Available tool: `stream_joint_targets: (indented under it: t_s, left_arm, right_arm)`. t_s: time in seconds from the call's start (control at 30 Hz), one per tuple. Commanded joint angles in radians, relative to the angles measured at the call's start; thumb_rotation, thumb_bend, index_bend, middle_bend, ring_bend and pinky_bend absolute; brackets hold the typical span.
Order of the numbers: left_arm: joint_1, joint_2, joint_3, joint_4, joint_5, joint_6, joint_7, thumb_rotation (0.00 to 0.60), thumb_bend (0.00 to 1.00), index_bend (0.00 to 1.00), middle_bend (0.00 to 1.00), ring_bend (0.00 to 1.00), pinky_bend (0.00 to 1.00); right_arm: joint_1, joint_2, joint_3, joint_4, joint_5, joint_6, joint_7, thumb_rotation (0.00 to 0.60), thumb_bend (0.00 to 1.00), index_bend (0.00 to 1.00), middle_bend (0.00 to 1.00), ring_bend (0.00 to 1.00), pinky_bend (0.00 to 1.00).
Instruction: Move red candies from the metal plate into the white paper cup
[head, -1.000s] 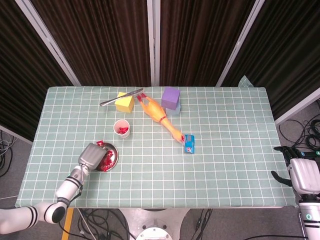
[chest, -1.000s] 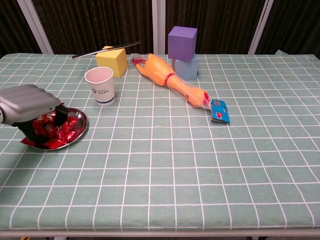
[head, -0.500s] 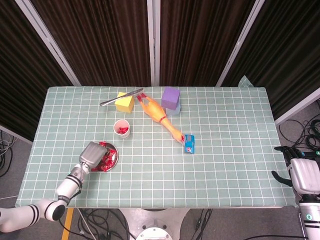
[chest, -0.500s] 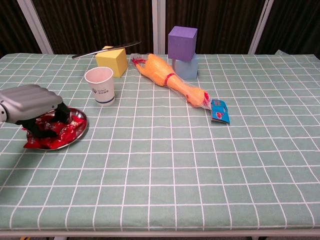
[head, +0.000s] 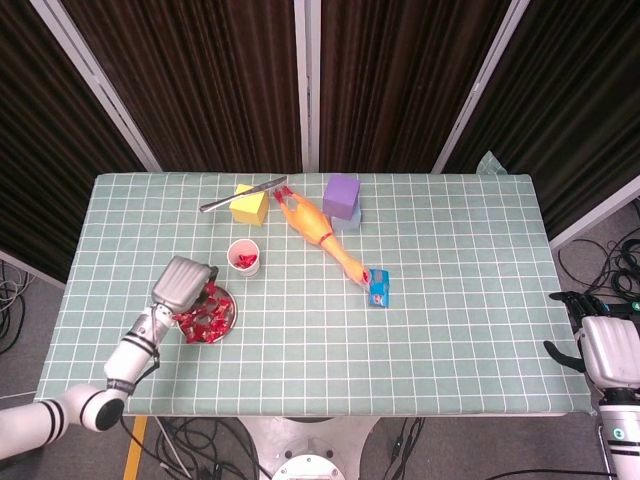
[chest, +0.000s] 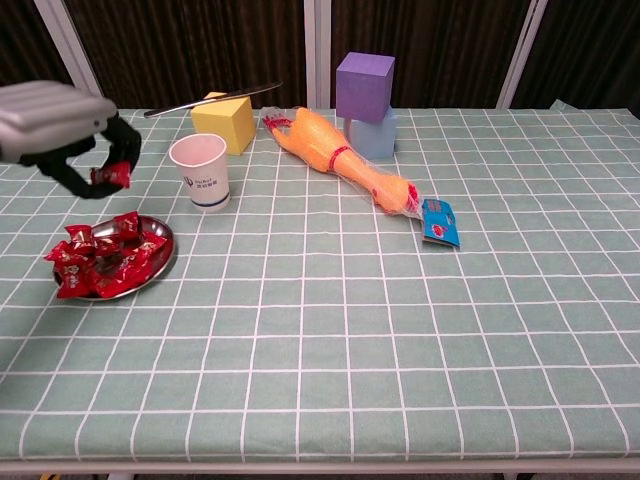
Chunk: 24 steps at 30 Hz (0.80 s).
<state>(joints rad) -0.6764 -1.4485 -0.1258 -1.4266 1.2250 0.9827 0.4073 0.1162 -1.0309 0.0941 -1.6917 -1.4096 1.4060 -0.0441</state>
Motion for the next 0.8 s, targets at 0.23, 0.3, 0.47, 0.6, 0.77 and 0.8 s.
stream_joint_targets:
  t_s: [0.23, 0.3, 0.47, 0.6, 0.77, 0.8]
  left_arm:
    - [-0.145, -0.056, -0.103, 0.096, -0.074, -0.112, 0.012, 0.6, 0.49, 0.62, 0.67, 0.95, 1.0]
    - [-0.168, -0.074, -0.114, 0.124, -0.095, -0.131, 0.018, 0.6, 0.49, 0.62, 0.66, 0.95, 1.0]
    - [-0.207, -0.102, -0.12, 0.176, -0.144, -0.168, 0.046, 0.6, 0.49, 0.61, 0.66, 0.95, 1.0]
    - [-0.225, -0.124, -0.107, 0.209, -0.196, -0.2, 0.072, 0.6, 0.49, 0.58, 0.63, 0.95, 1.0]
    - [-0.235, -0.142, -0.096, 0.227, -0.235, -0.208, 0.089, 0.6, 0.46, 0.52, 0.58, 0.94, 1.0]
    - [-0.236, -0.145, -0.095, 0.227, -0.24, -0.206, 0.089, 0.6, 0.45, 0.51, 0.57, 0.94, 1.0]
  right_arm:
    - [0.001, -0.001, 0.002, 0.006, 0.009, -0.006, 0.005, 0.6, 0.1, 0.26, 0.28, 0.25, 0.56]
    - [0.0, -0.001, 0.003, 0.008, 0.011, -0.004, 0.007, 0.6, 0.1, 0.26, 0.28, 0.25, 0.56]
    - [-0.004, 0.002, 0.004, 0.012, 0.019, -0.003, 0.013, 0.6, 0.1, 0.26, 0.28, 0.25, 0.56]
    - [-0.007, 0.0, 0.003, 0.02, 0.024, -0.005, 0.022, 0.6, 0.1, 0.26, 0.28, 0.25, 0.56]
    - [-0.005, -0.003, 0.003, 0.025, 0.024, -0.01, 0.025, 0.6, 0.1, 0.26, 0.28, 0.25, 0.56]
    - [-0.004, -0.003, 0.003, 0.024, 0.023, -0.01, 0.024, 0.6, 0.1, 0.26, 0.28, 0.25, 0.56]
